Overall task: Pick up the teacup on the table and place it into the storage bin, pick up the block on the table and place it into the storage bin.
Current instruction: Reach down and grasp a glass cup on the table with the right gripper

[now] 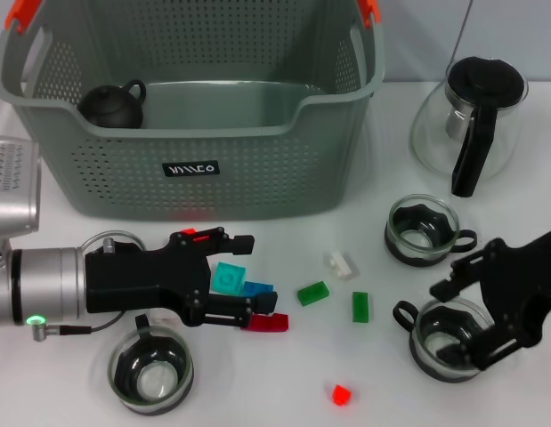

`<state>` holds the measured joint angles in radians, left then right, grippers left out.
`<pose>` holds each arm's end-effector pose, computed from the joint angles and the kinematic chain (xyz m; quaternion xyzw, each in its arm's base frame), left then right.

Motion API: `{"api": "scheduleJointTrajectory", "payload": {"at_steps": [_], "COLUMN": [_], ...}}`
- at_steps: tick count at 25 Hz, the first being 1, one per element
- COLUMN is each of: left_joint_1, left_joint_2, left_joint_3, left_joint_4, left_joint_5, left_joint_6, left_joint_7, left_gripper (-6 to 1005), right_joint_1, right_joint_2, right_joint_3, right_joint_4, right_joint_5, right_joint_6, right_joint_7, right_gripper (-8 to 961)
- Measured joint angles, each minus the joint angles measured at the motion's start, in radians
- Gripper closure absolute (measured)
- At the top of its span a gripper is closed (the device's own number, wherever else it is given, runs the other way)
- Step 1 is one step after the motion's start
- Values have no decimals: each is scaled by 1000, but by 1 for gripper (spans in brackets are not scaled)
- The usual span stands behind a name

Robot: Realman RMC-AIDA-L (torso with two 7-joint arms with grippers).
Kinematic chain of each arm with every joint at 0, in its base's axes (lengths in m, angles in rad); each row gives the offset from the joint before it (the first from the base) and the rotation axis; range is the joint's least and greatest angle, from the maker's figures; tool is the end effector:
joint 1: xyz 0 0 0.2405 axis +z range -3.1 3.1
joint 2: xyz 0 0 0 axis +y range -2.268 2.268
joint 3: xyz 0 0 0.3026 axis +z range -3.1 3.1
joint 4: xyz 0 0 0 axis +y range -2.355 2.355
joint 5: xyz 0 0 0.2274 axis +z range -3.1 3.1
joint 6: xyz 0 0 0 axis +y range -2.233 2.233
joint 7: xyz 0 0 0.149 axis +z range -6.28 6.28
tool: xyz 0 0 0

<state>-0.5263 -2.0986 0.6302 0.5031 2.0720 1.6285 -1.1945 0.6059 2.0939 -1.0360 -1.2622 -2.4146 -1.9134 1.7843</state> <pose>-0.3110 0.3318 -0.0623 -0.9433 -0.1870 -0.2639 0.0747 0.2264 0.3582 0.0035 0.9912 -0.1036 0.0791 0.0247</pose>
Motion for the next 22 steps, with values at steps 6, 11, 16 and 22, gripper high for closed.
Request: {"api": "scheduleJointTrajectory", "payload": {"at_steps": [6,11,16,22], "left_joint_1": [2,7,9,12], "left_joint_2": [-4,-11,-14,-17], "left_joint_3": [0,0,0,0], "left_joint_4": [-1,-2,-2,-3], "left_joint_5": [-9,-9,-9,-9], "left_joint_6": [-6,-24,-28,-35], "left_joint_7": [-1,1,2,4], "left_gripper": [68,68,68,68], "right_joint_1": [13,8,3,11], "right_joint_2": [1,4,4,4], "right_joint_3": [-62,-91,-140,-163], "right_joint_4": [-7,4,48,114], "right_joint_5": [-69,-89,-90,-115], "right_joint_6": [-16,-5,31,83], "right_joint_7": [61,82,102,102], "right_gripper": [123,123,121,122]}}
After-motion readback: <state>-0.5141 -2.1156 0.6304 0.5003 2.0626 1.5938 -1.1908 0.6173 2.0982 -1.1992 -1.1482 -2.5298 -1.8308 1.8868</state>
